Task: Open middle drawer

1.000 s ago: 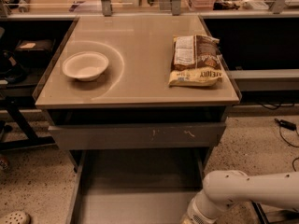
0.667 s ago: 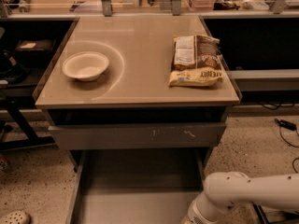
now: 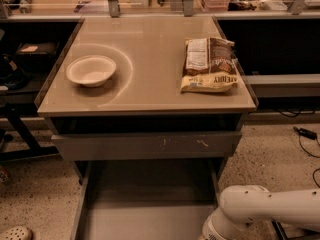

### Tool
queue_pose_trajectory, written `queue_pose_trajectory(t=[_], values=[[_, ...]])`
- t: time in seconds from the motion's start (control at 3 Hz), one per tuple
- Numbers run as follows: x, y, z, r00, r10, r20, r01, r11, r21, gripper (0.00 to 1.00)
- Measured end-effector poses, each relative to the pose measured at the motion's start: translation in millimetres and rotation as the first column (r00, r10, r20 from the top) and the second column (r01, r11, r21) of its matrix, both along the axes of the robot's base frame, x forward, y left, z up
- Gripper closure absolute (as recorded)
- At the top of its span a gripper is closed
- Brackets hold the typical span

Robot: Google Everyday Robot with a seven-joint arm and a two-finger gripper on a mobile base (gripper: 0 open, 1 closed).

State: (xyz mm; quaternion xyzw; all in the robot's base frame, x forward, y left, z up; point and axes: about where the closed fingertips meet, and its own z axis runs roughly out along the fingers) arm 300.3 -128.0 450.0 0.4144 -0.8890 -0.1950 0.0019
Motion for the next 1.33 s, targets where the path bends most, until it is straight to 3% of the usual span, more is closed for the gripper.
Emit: queue_pose_trajectory(t=[0.33,1.0,1.33], values=[[14.8,4.0,-3.2,0.9997,0.005,0.022,-0.005,1.0,0.02,1.0],[1.6,1.4,-10.7,1.0,0.002,-0.002,-0.001,1.0,0.027,1.0],[-23.2,-3.6,-10.6,0.9993,-0.004,-0.037,0.005,1.0,0.022,1.0]])
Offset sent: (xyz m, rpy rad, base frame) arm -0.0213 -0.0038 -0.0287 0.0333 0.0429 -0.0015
